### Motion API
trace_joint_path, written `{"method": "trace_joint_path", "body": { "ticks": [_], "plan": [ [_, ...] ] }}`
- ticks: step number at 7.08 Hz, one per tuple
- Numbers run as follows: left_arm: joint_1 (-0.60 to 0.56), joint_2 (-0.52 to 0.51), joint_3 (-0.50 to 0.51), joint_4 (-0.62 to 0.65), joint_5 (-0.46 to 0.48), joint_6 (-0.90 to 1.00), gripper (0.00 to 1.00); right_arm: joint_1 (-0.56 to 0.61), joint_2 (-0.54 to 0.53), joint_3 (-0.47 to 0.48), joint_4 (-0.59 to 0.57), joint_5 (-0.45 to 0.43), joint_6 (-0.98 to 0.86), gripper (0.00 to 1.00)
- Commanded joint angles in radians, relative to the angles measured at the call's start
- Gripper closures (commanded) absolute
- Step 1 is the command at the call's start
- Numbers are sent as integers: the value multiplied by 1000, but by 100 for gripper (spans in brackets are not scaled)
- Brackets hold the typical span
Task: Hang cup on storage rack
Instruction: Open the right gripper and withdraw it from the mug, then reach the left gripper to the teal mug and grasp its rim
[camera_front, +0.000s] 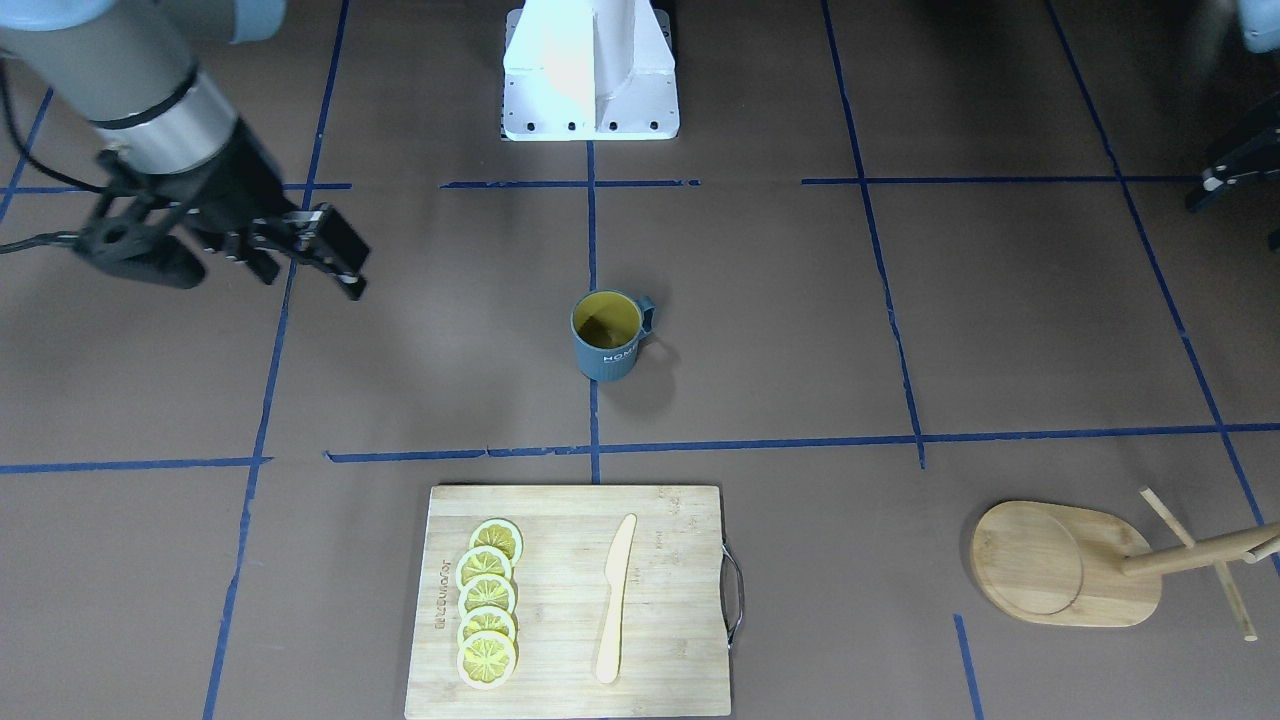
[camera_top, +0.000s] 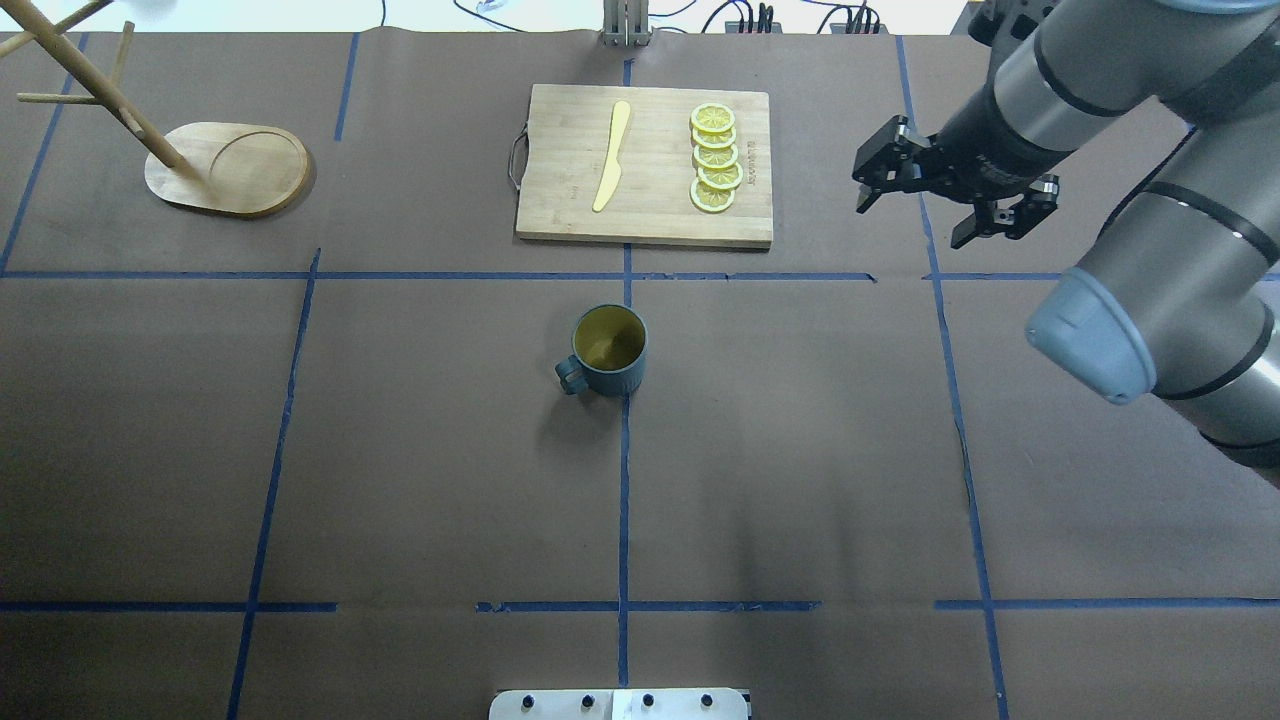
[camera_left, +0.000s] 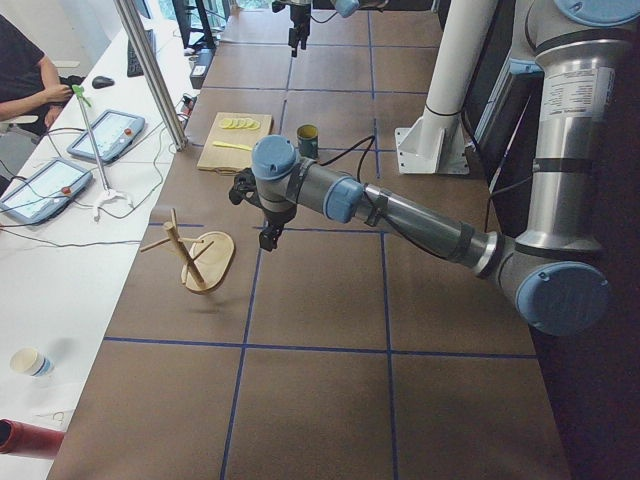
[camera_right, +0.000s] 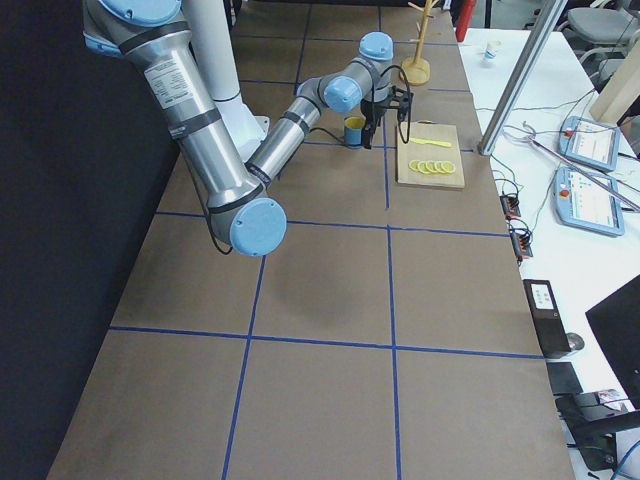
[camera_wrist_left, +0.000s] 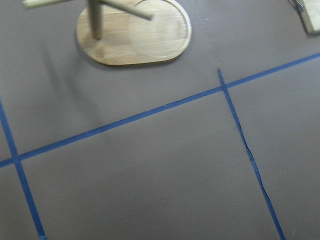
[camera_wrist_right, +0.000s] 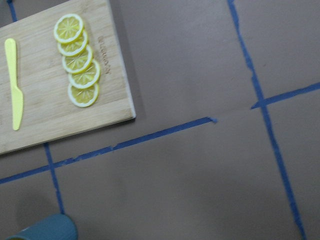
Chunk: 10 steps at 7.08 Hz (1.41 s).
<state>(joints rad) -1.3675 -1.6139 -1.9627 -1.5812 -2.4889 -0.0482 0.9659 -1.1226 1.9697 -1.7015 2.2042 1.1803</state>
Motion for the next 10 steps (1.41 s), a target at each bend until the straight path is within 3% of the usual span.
{"method": "trace_joint_path", "body": {
  "ticks": [1, 3, 4, 5, 6, 7, 8, 9, 10],
  "plan": [
    [158, -130, -42, -13, 57, -166, 0, 132, -136, -5, -1, 29, -297, 1],
    [328, -278, -44, -26, 148, -250, 0, 284, -209, -121, 3, 104, -666, 1],
    [435, -308, -36, -101, 250, -260, 0, 356, -238, -180, 8, 132, -850, 1],
    [499, -304, -6, -231, 278, -283, 0, 416, -240, -242, 8, 137, -977, 1],
    [536, -304, 40, -385, 303, -312, 0, 463, -241, -296, 8, 172, -1061, 1],
    [611, -310, 82, -487, 388, -373, 0, 488, -252, -328, 10, 187, -1127, 1],
    [740, -332, 109, -563, 530, -450, 0, 510, -269, -344, 11, 186, -1169, 1],
    [802, -365, 143, -588, 609, -458, 0, 540, -284, -370, 11, 186, -1244, 1],
    [805, -368, 156, -589, 611, -455, 0, 551, -321, -371, 13, 183, -1292, 1]
  ]
}}
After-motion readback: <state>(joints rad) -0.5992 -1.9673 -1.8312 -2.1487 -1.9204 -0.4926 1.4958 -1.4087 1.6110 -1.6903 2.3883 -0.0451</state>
